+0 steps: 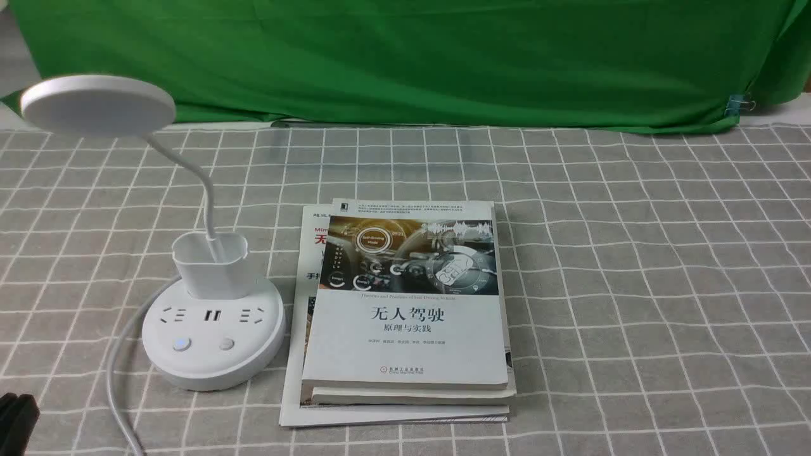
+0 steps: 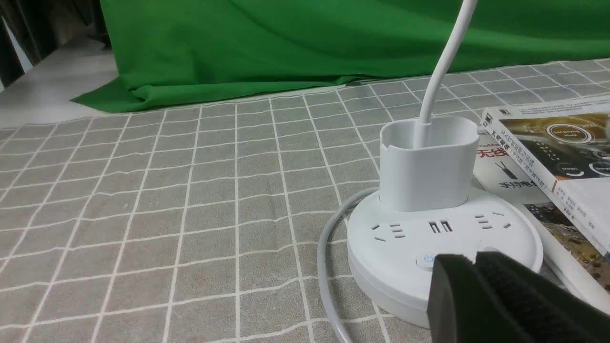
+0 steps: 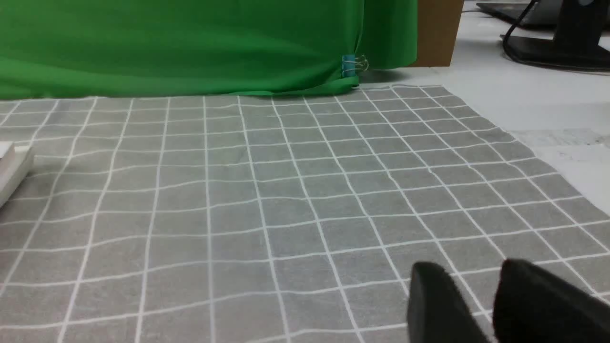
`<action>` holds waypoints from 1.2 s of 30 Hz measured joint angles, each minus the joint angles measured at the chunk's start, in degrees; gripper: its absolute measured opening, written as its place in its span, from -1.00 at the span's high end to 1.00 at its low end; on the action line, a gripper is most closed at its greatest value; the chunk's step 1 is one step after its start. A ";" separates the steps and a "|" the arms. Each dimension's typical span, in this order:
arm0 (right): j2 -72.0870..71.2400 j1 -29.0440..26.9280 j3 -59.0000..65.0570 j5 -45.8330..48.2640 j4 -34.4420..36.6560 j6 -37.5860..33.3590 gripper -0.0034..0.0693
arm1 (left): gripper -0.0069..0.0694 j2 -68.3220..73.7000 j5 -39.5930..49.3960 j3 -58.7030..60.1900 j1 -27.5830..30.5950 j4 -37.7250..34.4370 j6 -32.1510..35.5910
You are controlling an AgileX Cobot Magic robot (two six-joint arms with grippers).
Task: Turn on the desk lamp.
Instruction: Use the left arm to press the button switch on the lamp holder
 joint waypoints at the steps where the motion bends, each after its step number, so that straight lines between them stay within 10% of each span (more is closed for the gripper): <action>1: 0.00 0.00 0.00 0.00 0.00 0.00 0.23 | 0.77 0.00 0.00 0.00 0.00 0.00 0.00; 36: 0.00 0.00 0.00 0.00 0.00 0.00 0.23 | 0.77 0.00 -1.66 0.00 0.00 1.15 0.00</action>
